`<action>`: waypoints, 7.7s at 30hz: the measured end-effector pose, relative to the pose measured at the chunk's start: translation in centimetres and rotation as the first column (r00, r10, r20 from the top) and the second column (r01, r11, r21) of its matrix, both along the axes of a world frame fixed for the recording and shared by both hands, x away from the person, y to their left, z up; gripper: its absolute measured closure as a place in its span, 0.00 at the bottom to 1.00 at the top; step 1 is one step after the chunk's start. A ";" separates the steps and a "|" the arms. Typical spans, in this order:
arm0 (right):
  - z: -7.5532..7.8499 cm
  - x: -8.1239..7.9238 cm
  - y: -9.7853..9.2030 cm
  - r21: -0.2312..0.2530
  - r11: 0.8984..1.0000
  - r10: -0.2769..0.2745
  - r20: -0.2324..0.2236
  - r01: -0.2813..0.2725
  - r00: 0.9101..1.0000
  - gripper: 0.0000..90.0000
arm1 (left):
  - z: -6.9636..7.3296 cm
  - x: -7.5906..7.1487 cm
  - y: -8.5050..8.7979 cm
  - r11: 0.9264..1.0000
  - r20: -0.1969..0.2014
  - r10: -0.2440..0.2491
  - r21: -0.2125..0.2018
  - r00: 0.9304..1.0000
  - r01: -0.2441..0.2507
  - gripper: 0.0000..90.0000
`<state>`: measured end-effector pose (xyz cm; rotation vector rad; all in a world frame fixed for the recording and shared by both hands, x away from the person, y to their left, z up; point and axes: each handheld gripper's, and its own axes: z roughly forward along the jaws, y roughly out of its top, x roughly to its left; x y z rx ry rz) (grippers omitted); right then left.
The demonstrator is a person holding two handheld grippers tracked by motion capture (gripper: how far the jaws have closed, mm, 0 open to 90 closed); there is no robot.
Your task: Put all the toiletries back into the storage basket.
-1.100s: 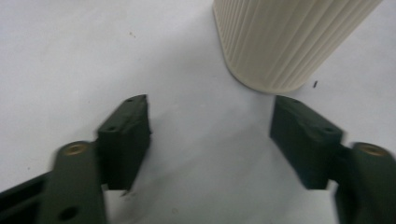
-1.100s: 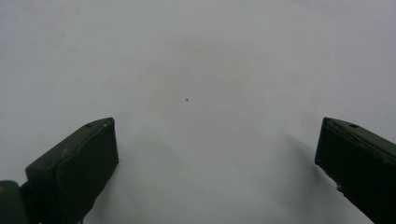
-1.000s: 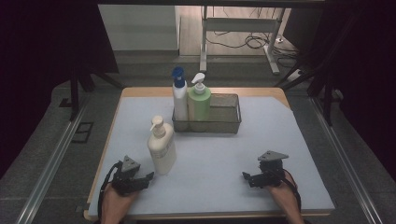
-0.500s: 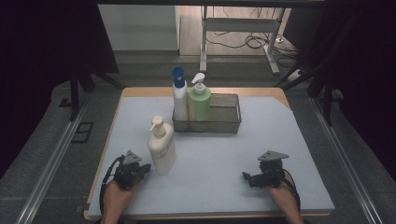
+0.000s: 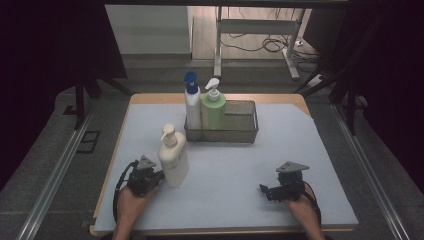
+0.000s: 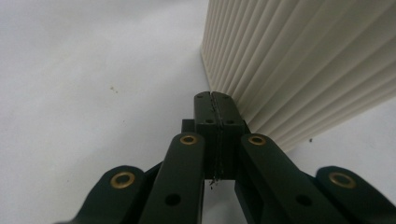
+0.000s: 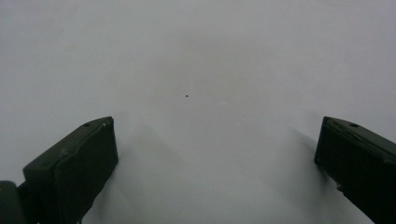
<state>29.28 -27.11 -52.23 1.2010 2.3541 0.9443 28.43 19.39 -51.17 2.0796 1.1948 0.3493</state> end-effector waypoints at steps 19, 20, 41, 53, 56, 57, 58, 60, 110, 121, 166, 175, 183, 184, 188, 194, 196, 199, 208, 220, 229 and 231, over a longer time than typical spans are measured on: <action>0.0 0.0 0.0 0.000 1.000 0.000 0.001 0.000 1.000 0.00 | -0.3 -0.5 -1.8 0.998 -0.022 -0.056 -0.024 0.998 0.056 1.00; 0.0 0.0 0.0 0.001 1.000 0.000 0.000 0.000 1.000 0.00 | -0.3 -0.5 -1.9 0.998 -0.021 -0.056 -0.027 0.998 0.055 1.00; 0.0 0.0 0.0 0.000 1.000 0.000 0.000 0.000 1.000 0.00 | -0.4 -0.7 -4.2 0.991 -0.025 -0.133 -0.022 0.991 0.133 1.00; 0.0 0.0 0.0 0.000 1.000 0.000 0.000 0.000 1.000 0.00 | -0.4 -0.7 -5.1 0.986 -0.023 -0.168 -0.018 0.986 0.167 1.00; 0.0 0.0 0.0 0.001 1.000 -0.002 -0.002 0.002 1.000 0.00 | -0.4 -0.7 -5.3 0.985 -0.021 -0.170 -0.020 0.985 0.170 0.99; 0.0 0.0 0.0 0.001 1.000 -0.001 -0.003 0.001 1.000 0.00 | -0.4 -0.7 -5.4 0.985 -0.021 -0.172 -0.017 0.985 0.172 0.99; 0.0 0.0 0.0 0.001 1.000 -0.001 -0.002 0.001 1.000 0.00 | -0.4 -0.7 -5.4 0.985 -0.021 -0.175 -0.016 0.984 0.174 0.99; 0.0 0.0 0.0 0.001 1.000 -0.001 -0.002 0.001 1.000 0.00 | -0.4 -0.7 -5.6 0.984 -0.021 -0.178 -0.018 0.984 0.178 0.99; 0.1 0.0 0.1 -0.009 1.000 -0.004 -0.012 0.004 1.000 0.00 | -0.2 -1.9 -4.9 0.983 0.003 -0.181 0.036 0.983 0.181 0.55; 0.2 -0.1 0.2 -0.012 1.000 -0.019 -0.013 0.019 1.000 0.00 | -0.4 -2.4 -2.2 0.997 0.028 -0.073 0.032 0.997 0.072 0.19; 6.1 -0.8 6.2 0.120 0.967 0.215 0.089 -0.225 0.972 0.00 | -1.2 -2.4 -2.3 0.996 0.032 -0.053 0.077 0.998 0.050 0.13; 7.1 -0.4 9.0 0.132 0.953 0.261 0.091 -0.272 0.961 0.00 | -1.2 -2.4 -2.4 0.996 0.033 -0.050 0.075 0.998 0.048 0.13; 7.6 0.1 10.5 0.154 0.949 0.270 0.063 -0.277 0.961 0.00 | -1.2 -2.4 -2.4 0.996 0.033 -0.050 0.075 0.998 0.047 0.13; 7.7 0.1 10.9 0.151 0.948 0.273 0.066 -0.280 0.960 0.00 | -1.2 -2.4 -2.4 0.996 0.033 -0.050 0.075 0.998 0.047 0.13; 8.0 0.2 11.5 0.152 0.946 0.279 0.072 -0.287 0.958 0.00 | -1.2 -2.4 -2.4 0.996 0.034 -0.049 0.074 0.998 0.047 0.13; 8.6 0.5 13.1 0.140 0.943 0.291 0.087 -0.301 0.953 0.00 | -1.2 -2.4 -2.4 0.996 0.033 -0.050 0.074 0.998 0.047 0.13; 8.6 0.5 13.3 0.138 0.942 0.295 0.093 -0.306 0.951 0.00 | -1.2 -2.4 -2.4 0.996 0.032 -0.051 0.074 0.998 0.048 0.13; 8.8 0.5 14.2 0.128 0.941 0.303 0.103 -0.314 0.948 0.00 | -1.2 -2.4 -2.4 0.996 0.032 -0.051 0.074 0.998 0.049 0.13; 9.1 0.9 15.8 0.128 0.938 0.309 0.116 -0.323 0.944 0.05 | -1.2 -2.4 -2.3 0.996 0.031 -0.051 0.073 0.998 0.049 0.13; 9.7 1.9 18.3 0.140 0.927 0.328 0.139 -0.347 0.934 0.14 | -1.2 -2.4 -2.3 0.996 0.031 -0.051 0.073 0.998 0.049 0.13; 9.5 2.4 20.7 0.107 0.932 0.330 0.142 -0.346 0.933 0.21 | -1.2 -2.4 -2.3 0.996 0.031 -0.051 0.073 0.998 0.049 0.13; 9.4 2.5 21.0 0.107 0.933 0.327 0.144 -0.343 0.934 0.24 | -1.2 -2.4 -2.3 0.996 0.031 -0.051 0.073 0.998 0.049 0.13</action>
